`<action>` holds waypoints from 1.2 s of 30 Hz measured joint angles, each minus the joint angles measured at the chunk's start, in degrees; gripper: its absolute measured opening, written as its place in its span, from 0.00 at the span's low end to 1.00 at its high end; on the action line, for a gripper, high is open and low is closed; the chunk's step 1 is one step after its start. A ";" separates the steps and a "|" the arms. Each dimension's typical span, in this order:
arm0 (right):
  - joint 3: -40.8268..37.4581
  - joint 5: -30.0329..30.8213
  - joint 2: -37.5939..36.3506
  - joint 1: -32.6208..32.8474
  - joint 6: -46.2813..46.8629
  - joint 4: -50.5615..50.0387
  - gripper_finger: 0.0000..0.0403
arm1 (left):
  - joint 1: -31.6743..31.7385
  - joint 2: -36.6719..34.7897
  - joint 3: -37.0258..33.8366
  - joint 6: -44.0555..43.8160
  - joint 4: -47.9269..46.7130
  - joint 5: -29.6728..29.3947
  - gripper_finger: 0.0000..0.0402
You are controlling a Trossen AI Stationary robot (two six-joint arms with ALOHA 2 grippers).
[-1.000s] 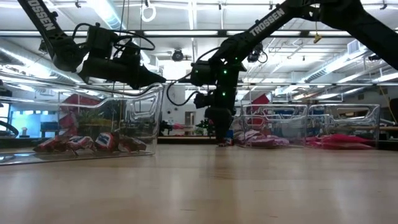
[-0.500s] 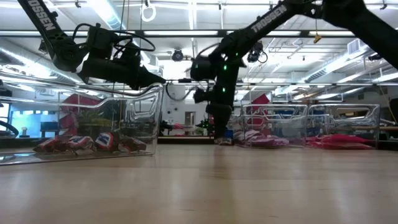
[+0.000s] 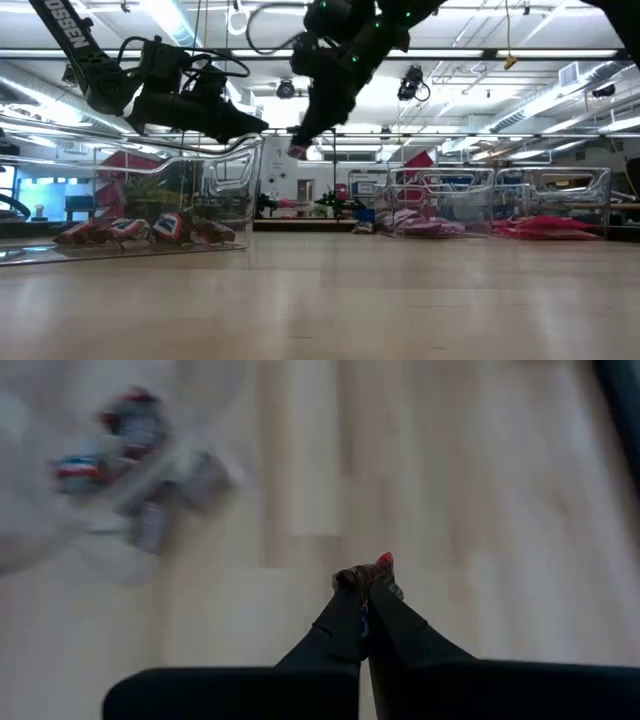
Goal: Sort candy
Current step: Put the brown candy into the bottom transparent bin
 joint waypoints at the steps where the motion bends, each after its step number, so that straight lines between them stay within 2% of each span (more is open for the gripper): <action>1: -0.38 -0.10 -0.04 1.16 0.33 1.14 0.00 | -0.21 0.00 0.02 -0.01 -0.02 0.00 0.01; 7: -0.66 -1.16 0.19 7.04 0.55 7.46 0.00 | -1.17 0.00 0.01 3.13 -0.04 -0.32 0.01; 12: -0.69 -6.13 0.26 9.41 2.96 14.56 0.00 | -1.17 0.00 0.02 4.05 -0.11 -3.38 0.01; 18: -0.48 -6.80 3.91 12.06 4.81 21.40 0.00 | -1.87 0.00 0.02 4.20 -0.10 -6.41 0.01; 29: 7.24 -6.95 12.56 14.54 6.82 17.78 0.00 | -1.91 0.00 0.02 4.29 -0.44 -8.36 0.01; 36: 8.01 -6.49 14.21 14.30 9.17 15.35 0.03 | -1.91 0.00 0.02 4.31 -0.46 -9.04 0.01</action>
